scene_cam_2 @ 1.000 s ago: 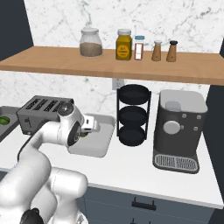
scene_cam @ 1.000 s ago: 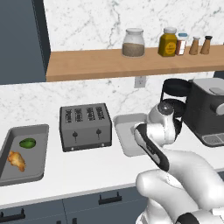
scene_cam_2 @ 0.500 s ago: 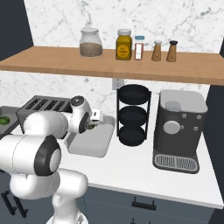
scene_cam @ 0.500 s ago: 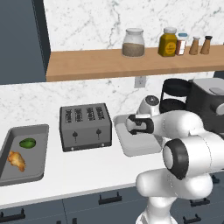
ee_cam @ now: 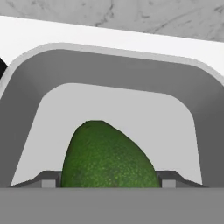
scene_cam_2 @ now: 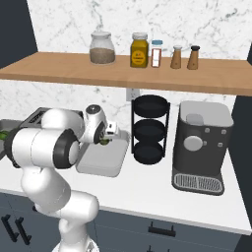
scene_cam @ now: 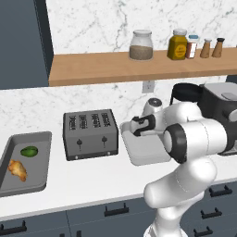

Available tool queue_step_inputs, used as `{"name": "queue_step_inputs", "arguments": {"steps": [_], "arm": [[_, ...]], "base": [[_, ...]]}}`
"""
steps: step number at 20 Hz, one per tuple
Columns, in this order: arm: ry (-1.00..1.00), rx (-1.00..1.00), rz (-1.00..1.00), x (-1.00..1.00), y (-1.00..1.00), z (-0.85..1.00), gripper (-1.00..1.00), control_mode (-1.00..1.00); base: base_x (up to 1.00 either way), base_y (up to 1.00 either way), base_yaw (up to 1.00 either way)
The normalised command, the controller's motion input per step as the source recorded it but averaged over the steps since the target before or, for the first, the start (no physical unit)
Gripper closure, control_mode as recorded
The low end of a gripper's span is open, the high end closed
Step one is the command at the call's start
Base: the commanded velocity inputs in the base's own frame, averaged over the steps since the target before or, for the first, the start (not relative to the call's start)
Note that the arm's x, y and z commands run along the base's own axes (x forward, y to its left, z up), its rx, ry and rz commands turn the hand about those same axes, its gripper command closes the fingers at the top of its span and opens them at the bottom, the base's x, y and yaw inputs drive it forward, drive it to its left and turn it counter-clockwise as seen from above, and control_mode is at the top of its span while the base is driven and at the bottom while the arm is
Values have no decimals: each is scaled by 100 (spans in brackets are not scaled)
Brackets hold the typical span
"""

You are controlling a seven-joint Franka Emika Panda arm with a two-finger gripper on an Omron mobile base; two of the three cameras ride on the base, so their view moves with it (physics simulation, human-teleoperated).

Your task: Place one avocado and one chicken drumstick in each tupperware on the nearby counter, to pack two identical lunches.

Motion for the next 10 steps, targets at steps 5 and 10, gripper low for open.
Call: {"name": "queue_step_inputs", "arguments": {"steps": [5,10], "arm": [[0,0,0,0,0,-26,-100,-100],[-1,0,0,-4,0,-4,-100,-100]], "base": [[0,0,0],[0,0,0]]}}
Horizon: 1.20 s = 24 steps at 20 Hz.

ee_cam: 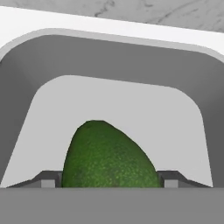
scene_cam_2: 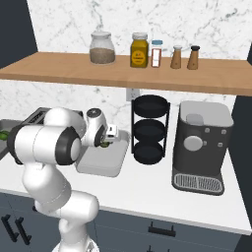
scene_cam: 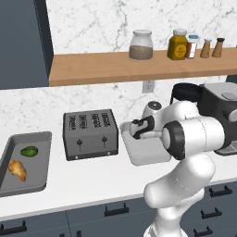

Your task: Place one avocado and one chicken drumstick in each tupperware on the nearby counter, to pack two identical lunches.

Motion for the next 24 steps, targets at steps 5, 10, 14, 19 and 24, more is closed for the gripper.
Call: {"name": "queue_step_inputs", "arguments": {"steps": [5,10,14,19,24], "arm": [[-12,0,0,-18,0,0,-100,-100],[-11,0,0,-37,0,0,-100,-100],[-10,0,0,-64,0,43,-100,-100],[-5,3,0,-81,0,89,-100,-100],[0,0,0,-93,0,100,-100,-100]], "base": [[0,0,0],[0,0,0],[0,0,0],[0,0,0],[0,0,0]]}}
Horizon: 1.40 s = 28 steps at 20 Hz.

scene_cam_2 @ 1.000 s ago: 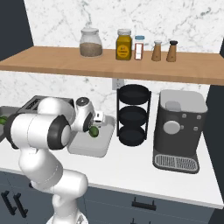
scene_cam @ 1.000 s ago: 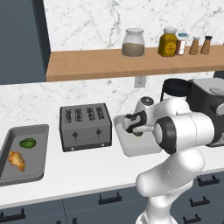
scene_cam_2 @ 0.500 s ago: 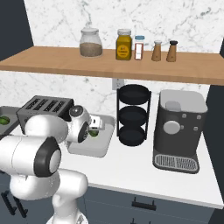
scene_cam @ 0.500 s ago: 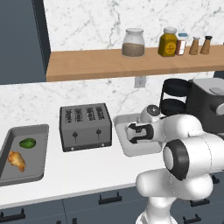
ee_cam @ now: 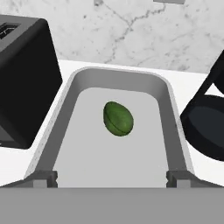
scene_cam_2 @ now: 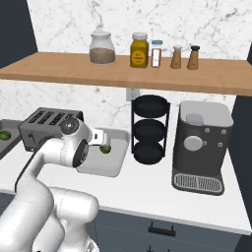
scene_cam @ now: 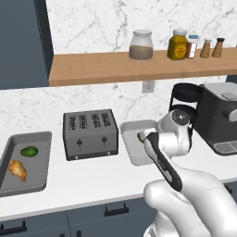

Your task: Place one avocado and one chicken drumstick in each tupperware on the nearby counter, to pack two identical lunches.

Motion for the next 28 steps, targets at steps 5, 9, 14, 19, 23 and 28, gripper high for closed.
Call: {"name": "queue_step_inputs", "arguments": {"steps": [5,9,14,19,23,28], "arm": [[4,0,1,-93,5,78,-100,-100],[2,0,-1,-100,3,55,-100,-100],[7,1,-3,-92,0,70,-100,-100],[-1,9,-10,-88,0,1,-100,-100],[-4,6,-23,-48,0,-6,-100,-100],[-1,0,-10,-6,0,-2,-100,-100]], "base": [[0,0,0],[0,0,0],[0,0,0],[0,0,0],[0,0,0],[0,0,0]]}}
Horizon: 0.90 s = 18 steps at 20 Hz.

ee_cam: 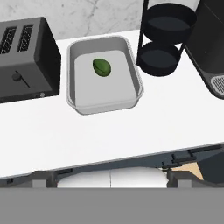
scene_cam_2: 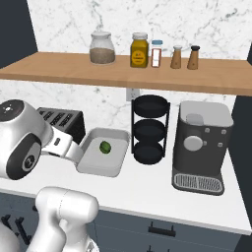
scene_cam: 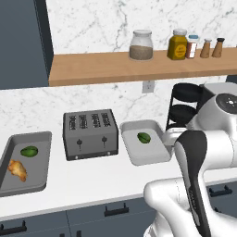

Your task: Place one avocado and one chicken drumstick in each tupperware on the nearby counter, to pack two identical lunches.

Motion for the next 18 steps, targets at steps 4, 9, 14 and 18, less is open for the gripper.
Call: {"name": "queue_step_inputs", "arguments": {"steps": [4,9,14,18], "arm": [[0,0,0,0,0,0,-100,-100],[0,0,0,-7,-1,0,-100,-100],[0,0,0,0,0,0,-100,100],[0,0,0,0,0,0,-100,100]], "base": [[0,0,0],[0,0,0],[-88,-7,-2],[-100,-38,-3]]}}
